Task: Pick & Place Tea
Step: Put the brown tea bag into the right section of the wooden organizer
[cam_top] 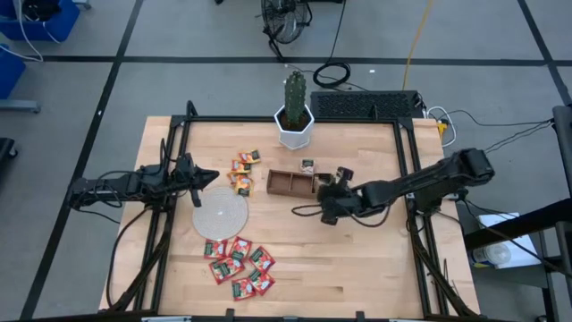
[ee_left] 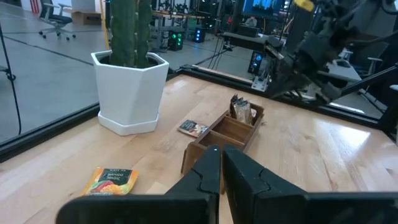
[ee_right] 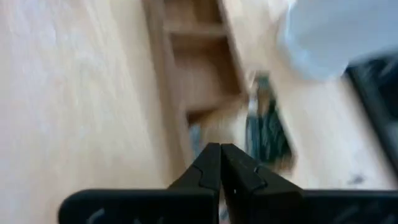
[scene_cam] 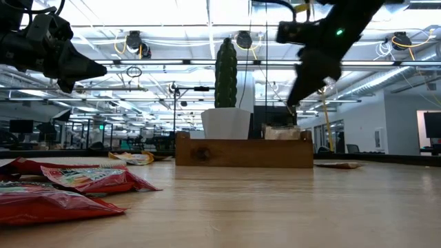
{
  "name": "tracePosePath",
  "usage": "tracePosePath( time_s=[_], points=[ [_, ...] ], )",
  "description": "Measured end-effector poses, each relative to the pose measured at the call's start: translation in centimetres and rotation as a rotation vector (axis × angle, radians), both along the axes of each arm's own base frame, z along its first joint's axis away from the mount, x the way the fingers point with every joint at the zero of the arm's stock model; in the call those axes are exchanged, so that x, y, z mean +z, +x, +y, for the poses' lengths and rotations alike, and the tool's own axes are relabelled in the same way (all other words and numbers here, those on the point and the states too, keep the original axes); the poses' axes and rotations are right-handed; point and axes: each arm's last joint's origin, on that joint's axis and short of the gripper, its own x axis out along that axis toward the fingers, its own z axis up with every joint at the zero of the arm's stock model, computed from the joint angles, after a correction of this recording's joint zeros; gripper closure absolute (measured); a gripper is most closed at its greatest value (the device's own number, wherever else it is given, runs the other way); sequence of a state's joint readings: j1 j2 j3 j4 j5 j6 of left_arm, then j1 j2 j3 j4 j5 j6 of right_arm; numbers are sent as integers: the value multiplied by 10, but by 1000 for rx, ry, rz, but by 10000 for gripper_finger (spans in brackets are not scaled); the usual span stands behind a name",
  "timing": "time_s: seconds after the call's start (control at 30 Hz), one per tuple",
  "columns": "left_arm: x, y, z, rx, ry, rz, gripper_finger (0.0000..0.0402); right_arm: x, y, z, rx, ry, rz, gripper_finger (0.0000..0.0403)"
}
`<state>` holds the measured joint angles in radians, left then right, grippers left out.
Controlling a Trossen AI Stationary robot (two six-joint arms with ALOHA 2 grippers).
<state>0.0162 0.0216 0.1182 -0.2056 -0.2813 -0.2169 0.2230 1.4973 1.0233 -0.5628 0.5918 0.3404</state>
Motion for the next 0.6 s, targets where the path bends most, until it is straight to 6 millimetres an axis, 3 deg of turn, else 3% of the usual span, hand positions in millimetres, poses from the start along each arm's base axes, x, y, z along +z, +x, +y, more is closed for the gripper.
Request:
tracePosePath(
  time_s=[0.13, 0.3, 0.47, 0.6],
  points=[
    [0, 0, 0, 0, 0, 0, 380, 8, -16, 0, -19, 199, 48, 356],
    [0, 0, 0, 0, 0, 0, 380, 9, -27, -7, -148, 327, 100, 233],
    [0, 0, 0, 0, 0, 0, 380, -7, -37, -29, -380, 314, 238, 121],
    [0, 0, 0, 0, 0, 0, 380, -32, -41, -51, -507, 406, 218, 92]
  ],
)
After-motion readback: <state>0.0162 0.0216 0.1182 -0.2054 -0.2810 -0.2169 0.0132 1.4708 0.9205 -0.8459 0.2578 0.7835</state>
